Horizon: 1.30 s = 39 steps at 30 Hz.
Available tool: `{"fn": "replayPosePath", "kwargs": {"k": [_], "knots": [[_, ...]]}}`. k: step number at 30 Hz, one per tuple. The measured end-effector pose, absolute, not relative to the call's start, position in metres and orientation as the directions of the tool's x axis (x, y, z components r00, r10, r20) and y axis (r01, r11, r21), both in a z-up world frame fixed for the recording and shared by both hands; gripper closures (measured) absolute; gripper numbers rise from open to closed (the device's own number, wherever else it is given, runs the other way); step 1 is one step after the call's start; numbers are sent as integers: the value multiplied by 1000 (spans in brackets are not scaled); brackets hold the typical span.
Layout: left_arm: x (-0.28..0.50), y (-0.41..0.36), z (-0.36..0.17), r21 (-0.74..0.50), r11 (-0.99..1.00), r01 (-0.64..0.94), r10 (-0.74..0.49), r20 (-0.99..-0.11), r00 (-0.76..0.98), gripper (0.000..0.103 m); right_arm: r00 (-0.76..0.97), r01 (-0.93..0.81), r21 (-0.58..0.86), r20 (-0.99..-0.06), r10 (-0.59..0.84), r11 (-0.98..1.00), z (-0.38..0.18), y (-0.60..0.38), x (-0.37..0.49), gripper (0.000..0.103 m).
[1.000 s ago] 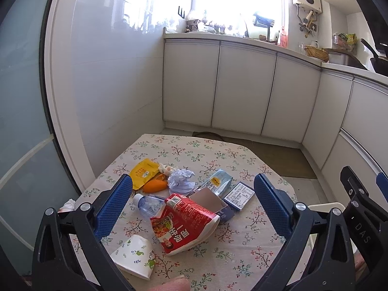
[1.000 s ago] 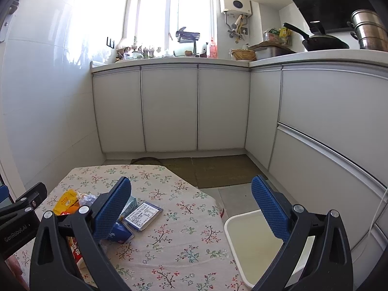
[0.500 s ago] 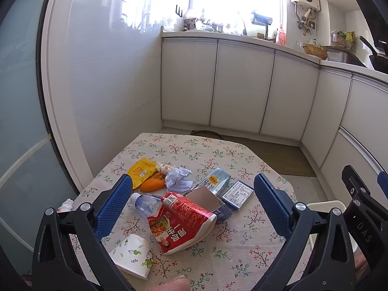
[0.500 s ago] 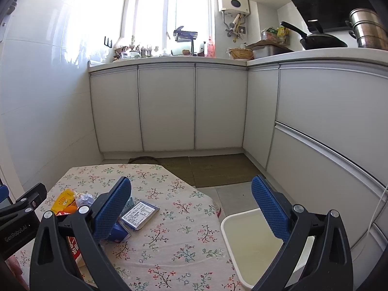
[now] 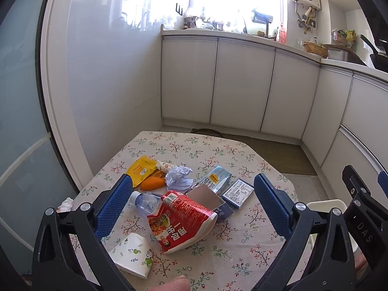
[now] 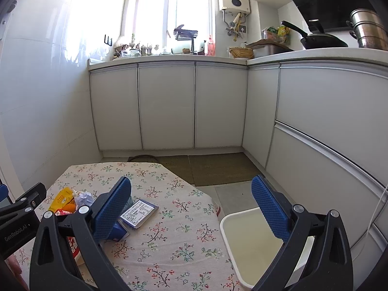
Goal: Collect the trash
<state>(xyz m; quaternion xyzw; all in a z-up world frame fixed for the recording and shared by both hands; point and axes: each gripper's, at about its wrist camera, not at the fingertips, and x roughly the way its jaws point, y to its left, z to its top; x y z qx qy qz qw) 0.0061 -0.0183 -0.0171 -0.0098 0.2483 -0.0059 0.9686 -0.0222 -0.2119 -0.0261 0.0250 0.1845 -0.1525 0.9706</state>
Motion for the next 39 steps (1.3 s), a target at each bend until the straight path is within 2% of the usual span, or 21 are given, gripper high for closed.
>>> {"fn": "replayPosePath", "kwargs": {"k": [4, 11, 19, 26, 33, 39], "knots": [[11, -15, -22, -16, 1000, -13, 3, -522, 853, 7, 868, 295, 6, -420, -266, 955, -32, -214, -15, 6], [26, 13, -36, -27, 995, -94, 57, -622, 781, 7, 776, 251, 9, -600, -196, 968, -56, -207, 13, 6], [51, 71, -50, 26, 956, -291, 221, -713, 665, 7, 692, 174, 26, -714, -103, 984, -85, -196, 32, 6], [78, 139, -85, 175, 882, -437, 389, -793, 468, 7, 647, 139, 61, -761, -44, 988, -97, -189, 41, 6], [115, 165, -135, 387, 866, -317, 484, -808, 335, 7, 635, 136, 65, -772, -37, 989, -99, -187, 43, 6], [126, 185, -158, 410, 859, -308, 493, -824, 279, 12, 622, 148, 55, -782, -50, 987, -105, -190, 45, 6]]}}
